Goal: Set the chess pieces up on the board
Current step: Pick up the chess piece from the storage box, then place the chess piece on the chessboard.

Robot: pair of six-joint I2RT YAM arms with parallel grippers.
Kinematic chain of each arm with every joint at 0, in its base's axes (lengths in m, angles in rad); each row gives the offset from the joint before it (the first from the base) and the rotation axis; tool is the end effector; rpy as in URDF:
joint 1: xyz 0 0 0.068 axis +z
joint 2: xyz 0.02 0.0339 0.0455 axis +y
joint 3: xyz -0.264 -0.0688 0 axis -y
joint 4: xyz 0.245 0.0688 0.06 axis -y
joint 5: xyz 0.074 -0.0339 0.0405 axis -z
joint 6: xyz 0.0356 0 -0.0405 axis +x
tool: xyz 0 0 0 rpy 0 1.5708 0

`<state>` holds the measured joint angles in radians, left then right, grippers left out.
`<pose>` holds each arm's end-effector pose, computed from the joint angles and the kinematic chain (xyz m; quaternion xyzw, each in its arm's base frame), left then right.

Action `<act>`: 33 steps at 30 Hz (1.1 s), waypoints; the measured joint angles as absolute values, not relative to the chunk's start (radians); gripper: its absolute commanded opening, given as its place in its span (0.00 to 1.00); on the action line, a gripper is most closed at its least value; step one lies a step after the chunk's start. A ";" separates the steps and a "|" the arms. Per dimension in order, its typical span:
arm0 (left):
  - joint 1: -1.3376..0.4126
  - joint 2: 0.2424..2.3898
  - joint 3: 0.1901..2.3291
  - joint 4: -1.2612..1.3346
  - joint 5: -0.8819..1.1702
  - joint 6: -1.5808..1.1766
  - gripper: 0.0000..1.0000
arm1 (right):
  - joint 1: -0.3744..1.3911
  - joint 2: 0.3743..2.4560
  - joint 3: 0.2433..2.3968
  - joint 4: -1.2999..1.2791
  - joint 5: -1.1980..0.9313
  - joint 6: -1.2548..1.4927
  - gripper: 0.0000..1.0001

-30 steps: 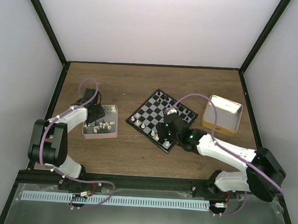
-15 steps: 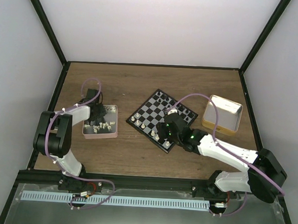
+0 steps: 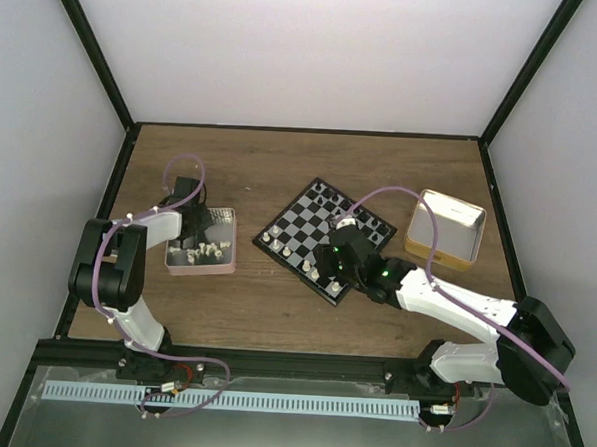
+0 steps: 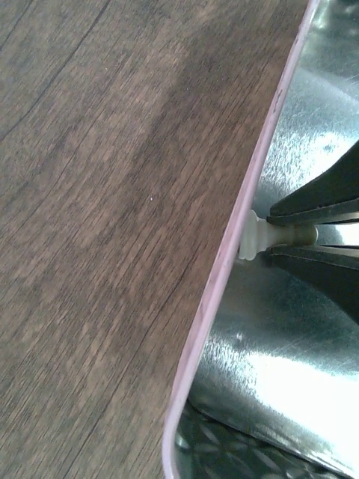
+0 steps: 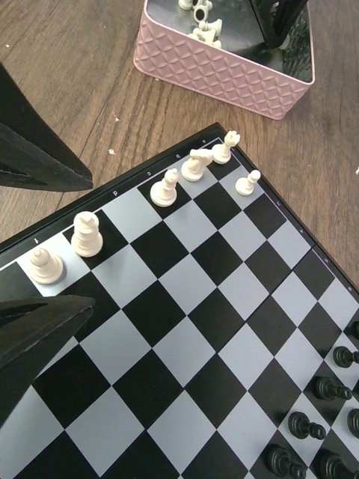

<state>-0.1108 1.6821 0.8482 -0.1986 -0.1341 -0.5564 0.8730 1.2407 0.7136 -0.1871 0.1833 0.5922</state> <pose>0.3130 -0.0300 0.1409 -0.2299 0.9341 -0.0258 0.2718 0.1712 0.1941 0.2205 -0.0891 0.9023 0.2147 0.3632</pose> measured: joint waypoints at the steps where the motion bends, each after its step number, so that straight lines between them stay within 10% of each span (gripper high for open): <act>1: -0.111 1.682 0.848 -0.199 -0.137 -0.553 0.04 | 0.873 1.240 0.714 -0.187 0.183 0.593 0.39; 21: -0.274 1.483 1.016 -0.455 0.311 -0.575 0.06 | 0.844 1.169 0.699 -0.189 0.277 0.664 0.40; 33: -0.462 1.803 1.322 -0.537 0.598 -0.623 0.09 | 0.788 1.075 0.636 -0.202 0.297 0.721 0.40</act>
